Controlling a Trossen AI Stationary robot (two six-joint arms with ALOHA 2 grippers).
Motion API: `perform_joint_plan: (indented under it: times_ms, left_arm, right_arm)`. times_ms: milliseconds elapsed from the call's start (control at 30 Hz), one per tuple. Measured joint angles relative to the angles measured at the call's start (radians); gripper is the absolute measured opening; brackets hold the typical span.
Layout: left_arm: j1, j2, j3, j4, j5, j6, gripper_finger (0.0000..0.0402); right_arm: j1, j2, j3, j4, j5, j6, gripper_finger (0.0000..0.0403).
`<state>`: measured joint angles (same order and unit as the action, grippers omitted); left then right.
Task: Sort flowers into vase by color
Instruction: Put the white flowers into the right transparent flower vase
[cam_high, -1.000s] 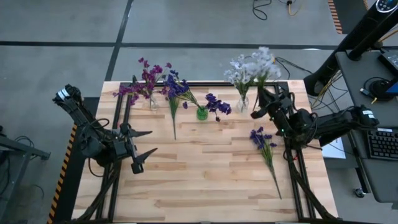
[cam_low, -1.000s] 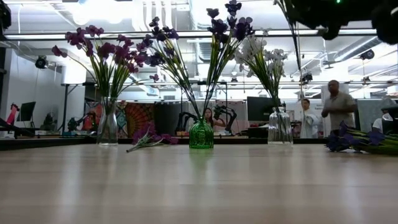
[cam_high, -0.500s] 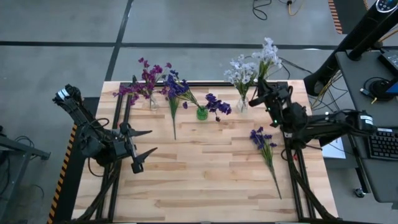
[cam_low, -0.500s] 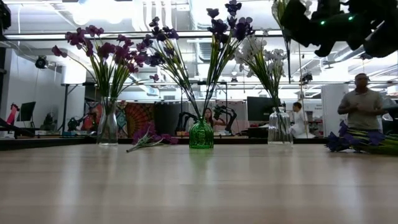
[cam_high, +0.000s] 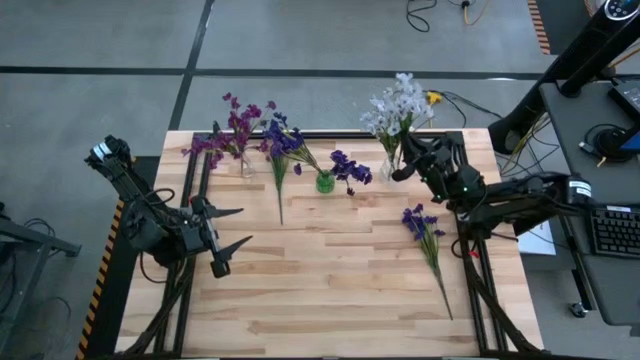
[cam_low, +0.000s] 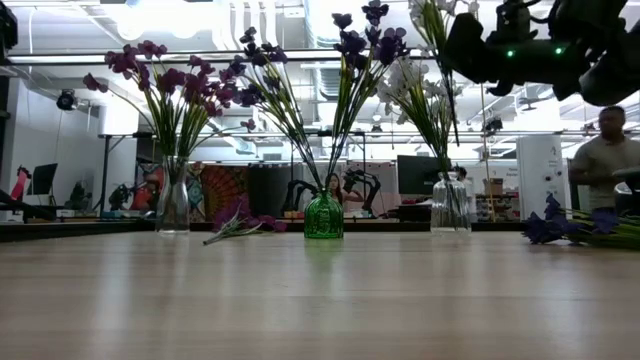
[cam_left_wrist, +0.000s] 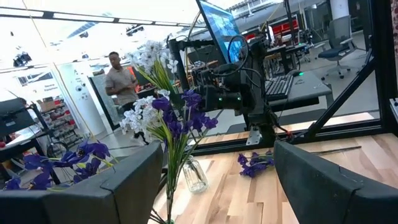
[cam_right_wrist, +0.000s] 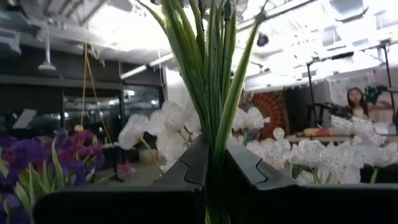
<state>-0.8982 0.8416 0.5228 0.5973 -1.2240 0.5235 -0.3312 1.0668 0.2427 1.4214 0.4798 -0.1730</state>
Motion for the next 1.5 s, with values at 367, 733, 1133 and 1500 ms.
perform_joint_plan:
  times_ms: [367, 733, 1133, 1500]
  left_arm:
    - [0.0, 0.0, 0.0, -0.003, 0.0, 0.013, 0.0286]
    - [0.0, 0.0, 0.0, -0.005, -0.025, 0.018, 0.0286]
    - [0.0, 0.0, 0.0, -0.007, -0.026, 0.018, 0.0286]
    - [0.0, 0.0, 0.0, -0.009, -0.026, 0.018, 0.0286]
  right_arm:
    - [-0.049, 0.084, -0.04, 0.143, -0.068, -0.027, 0.0023]
    - [-0.116, 0.114, -0.04, 0.147, -0.164, -0.006, 0.0023]
    - [-0.165, 0.147, -0.038, 0.149, -0.228, -0.021, 0.0022]
    - [-0.167, 0.189, 0.004, 0.149, -0.221, 0.006, 0.0022]
